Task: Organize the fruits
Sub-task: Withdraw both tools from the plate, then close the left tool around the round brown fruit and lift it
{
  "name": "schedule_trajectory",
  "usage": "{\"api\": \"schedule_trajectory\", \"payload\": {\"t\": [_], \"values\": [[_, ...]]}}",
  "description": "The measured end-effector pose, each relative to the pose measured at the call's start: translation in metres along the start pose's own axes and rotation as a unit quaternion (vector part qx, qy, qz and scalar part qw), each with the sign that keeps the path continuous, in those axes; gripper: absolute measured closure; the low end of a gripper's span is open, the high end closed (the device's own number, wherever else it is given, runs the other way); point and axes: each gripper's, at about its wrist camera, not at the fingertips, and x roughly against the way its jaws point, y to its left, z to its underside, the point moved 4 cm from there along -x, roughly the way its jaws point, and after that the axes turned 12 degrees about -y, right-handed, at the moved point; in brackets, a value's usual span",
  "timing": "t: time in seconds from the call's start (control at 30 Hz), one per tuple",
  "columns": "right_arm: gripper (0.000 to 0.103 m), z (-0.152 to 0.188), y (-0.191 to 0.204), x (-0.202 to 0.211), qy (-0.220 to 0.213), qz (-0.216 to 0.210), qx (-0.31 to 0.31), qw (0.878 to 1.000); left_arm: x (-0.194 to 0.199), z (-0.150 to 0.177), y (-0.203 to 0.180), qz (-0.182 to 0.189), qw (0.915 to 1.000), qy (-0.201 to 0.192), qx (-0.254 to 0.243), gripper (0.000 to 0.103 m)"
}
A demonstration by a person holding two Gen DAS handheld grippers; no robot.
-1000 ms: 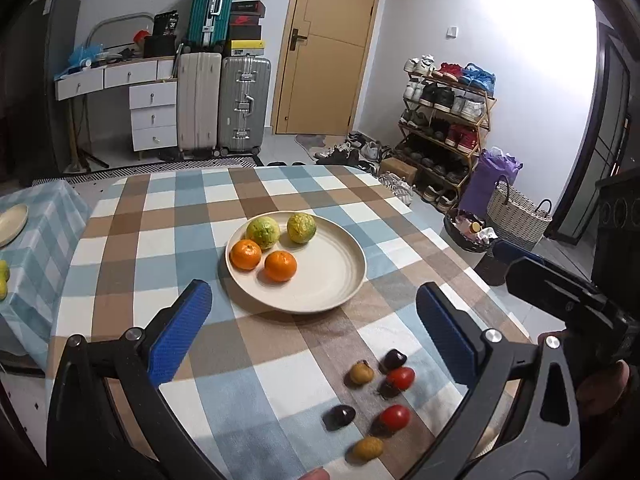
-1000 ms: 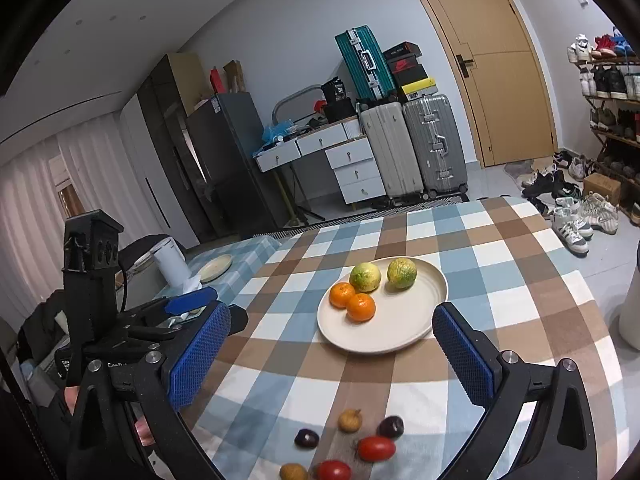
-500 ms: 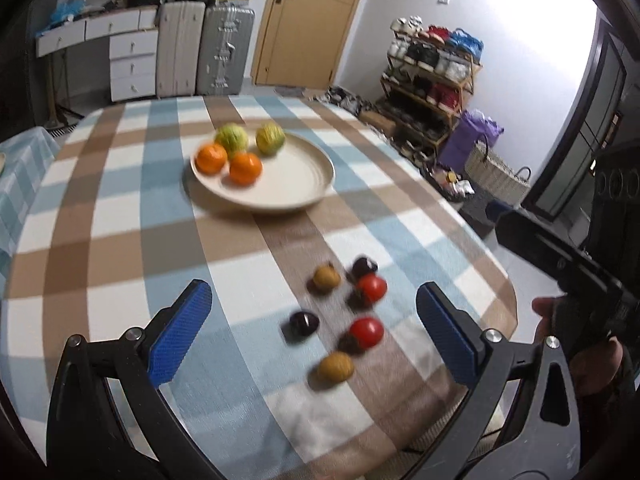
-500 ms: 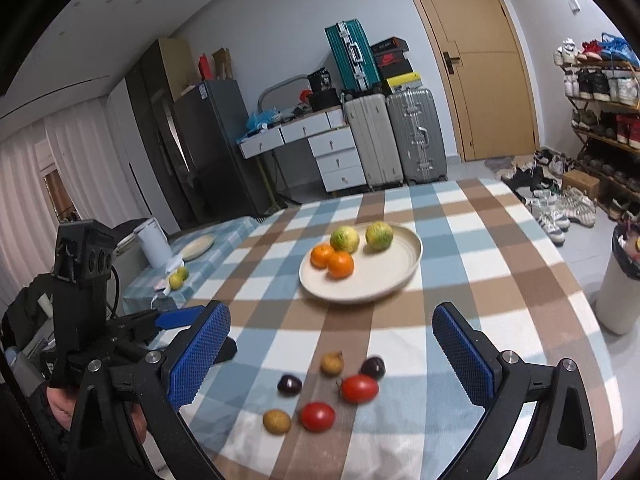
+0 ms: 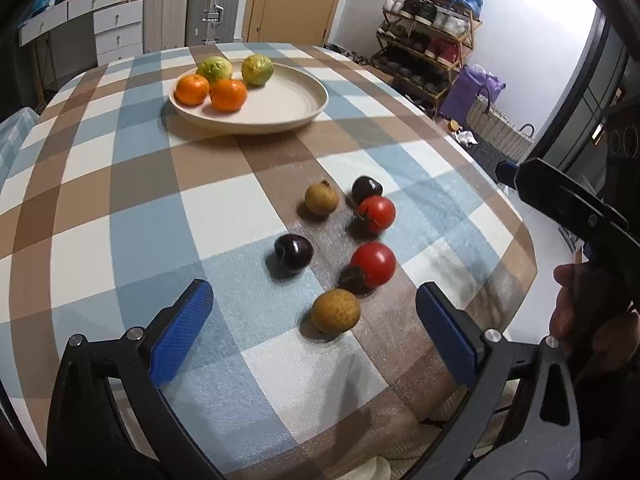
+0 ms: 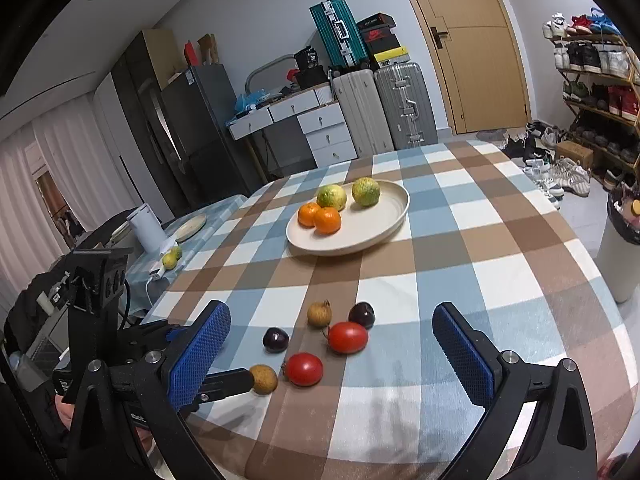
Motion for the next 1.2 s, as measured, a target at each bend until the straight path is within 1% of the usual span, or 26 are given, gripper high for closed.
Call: {"api": "schedule_trajectory", "payload": {"t": [0.03,0.13,0.2,0.23,0.3,0.33,0.4,0.47,0.53,0.6,0.73,1.03,1.2], "values": [[0.000,0.002,-0.001,-0.001,0.002,0.000,-0.001,1.000,-0.002,0.002,-0.001,0.003,1.0000,0.003,-0.002,0.003],[0.000,0.006,-0.001,-0.001,0.008,-0.001,-0.002,1.000,-0.005,0.005,-0.005,0.007,0.9998,0.011,-0.012,0.014],[0.000,0.008,-0.002,-0.003,0.011,-0.001,-0.004,1.000,-0.009,0.008,-0.008,0.009,0.9995,0.020,-0.021,0.026],[0.000,0.009,-0.002,-0.003,0.013,-0.001,-0.005,1.000,-0.009,0.009,-0.009,0.011,0.9995,0.021,-0.023,0.030],[0.000,0.011,-0.003,-0.005,0.016,-0.001,-0.007,1.000,-0.010,0.010,-0.010,0.013,0.9993,0.023,-0.025,0.042],[0.000,0.012,-0.004,-0.005,0.018,-0.001,-0.008,1.000,-0.010,0.010,-0.010,0.015,0.9993,0.023,-0.024,0.046],[0.000,0.013,-0.005,-0.007,0.022,0.001,-0.009,1.000,-0.010,0.011,-0.010,0.023,0.9991,0.026,-0.023,0.066],[0.000,0.014,-0.007,-0.007,0.023,0.002,-0.013,1.000,-0.009,0.012,-0.013,0.038,0.9984,0.029,-0.028,0.078],[0.000,0.014,-0.007,-0.006,0.023,0.002,-0.014,1.000,-0.008,0.013,-0.016,0.049,0.9978,0.032,-0.032,0.078],[0.000,0.014,-0.007,-0.006,0.025,0.002,-0.014,1.000,-0.007,0.014,-0.017,0.052,0.9977,0.030,-0.031,0.079],[0.000,0.017,-0.007,-0.007,0.032,0.002,-0.016,0.999,0.002,0.008,-0.013,0.057,0.9980,0.013,-0.023,0.079],[0.000,0.034,0.004,-0.017,0.067,-0.016,-0.020,0.997,0.033,-0.013,0.021,0.037,0.9982,-0.045,0.013,0.079],[0.000,0.046,0.013,-0.030,0.088,-0.025,-0.015,0.996,0.044,-0.017,0.040,0.028,0.9973,-0.061,0.031,0.079]]}}
